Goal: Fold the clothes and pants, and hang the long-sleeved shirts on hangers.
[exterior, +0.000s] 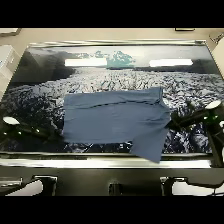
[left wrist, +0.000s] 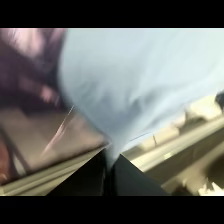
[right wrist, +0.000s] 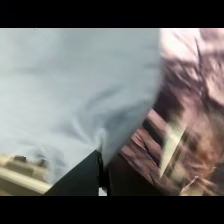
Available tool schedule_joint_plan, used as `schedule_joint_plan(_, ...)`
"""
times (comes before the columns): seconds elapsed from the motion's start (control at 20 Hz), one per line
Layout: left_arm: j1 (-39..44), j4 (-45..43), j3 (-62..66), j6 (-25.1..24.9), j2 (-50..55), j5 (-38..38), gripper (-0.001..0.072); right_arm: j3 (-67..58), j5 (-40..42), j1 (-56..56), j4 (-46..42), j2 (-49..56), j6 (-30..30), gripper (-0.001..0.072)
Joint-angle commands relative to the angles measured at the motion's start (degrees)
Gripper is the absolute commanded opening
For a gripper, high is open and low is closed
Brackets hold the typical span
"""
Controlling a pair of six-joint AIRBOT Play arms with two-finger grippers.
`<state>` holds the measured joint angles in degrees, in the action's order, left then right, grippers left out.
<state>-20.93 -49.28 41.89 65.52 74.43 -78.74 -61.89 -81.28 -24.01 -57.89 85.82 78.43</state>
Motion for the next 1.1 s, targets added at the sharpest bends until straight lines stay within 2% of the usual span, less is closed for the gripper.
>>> schedule_joint_plan(0.0, -0.04, 2.89, 14.4, 0.52, -5.66, 1.29, 0.0016, -12.46, -0.83, 0.28, 1.57, -7.08, -1.33, 0.0033)
schedule_joint_plan(0.1, -0.04, 6.32, 28.17, 0.48, -9.9, 5.4, 0.0017, -24.65, -0.07, 0.28, 2.56, -11.72, -4.55, 0.0033)
schedule_joint_plan(0.3, -0.07, 6.86, 59.17, 0.48, -15.78, 17.92, 0.0017, -49.96, 5.84, 0.26, 1.66, -21.4, -5.03, 0.0034)
schedule_joint_plan(0.45, -0.04, 6.86, 75.43, 0.5, -19.67, 19.34, 0.0017, -57.51, 12.76, 0.26, -2.47, -31.23, -4.87, 0.0034)
schedule_joint_plan(0.6, -0.07, 4.98, 77.24, 0.57, -26.97, 19.71, 0.0017, -57.37, 15.85, 0.26, -8.07, -41.0, -2.14, 0.0034)
schedule_joint_plan(0.65, -0.07, 2.47, 76.74, 2.14, -29.57, 19.34, 0.0017, -57.37, 16.22, 0.26, -9.92, -43.21, -0.9, 0.0033)
schedule_joint_plan(0.75, -0.07, -3.87, 76.04, 8.44, -33.51, 18.75, 0.0017, -57.37, 16.09, 0.26, -12.26, -46.36, 2.16, 0.0033)
schedule_joint_plan(0.9, -0.04, -8.7, 76.06, 11.04, -36.13, 12.52, 0.0017, -57.37, 13.6, 0.26, -12.22, -48.57, 6.71, 0.0033)
schedule_joint_plan(1.05, -0.07, -9.49, 76.0, 11.06, -35.85, 6.82, 0.0017, -57.37, 7.65, 0.26, -12.28, -48.65, 6.84, 0.0033)
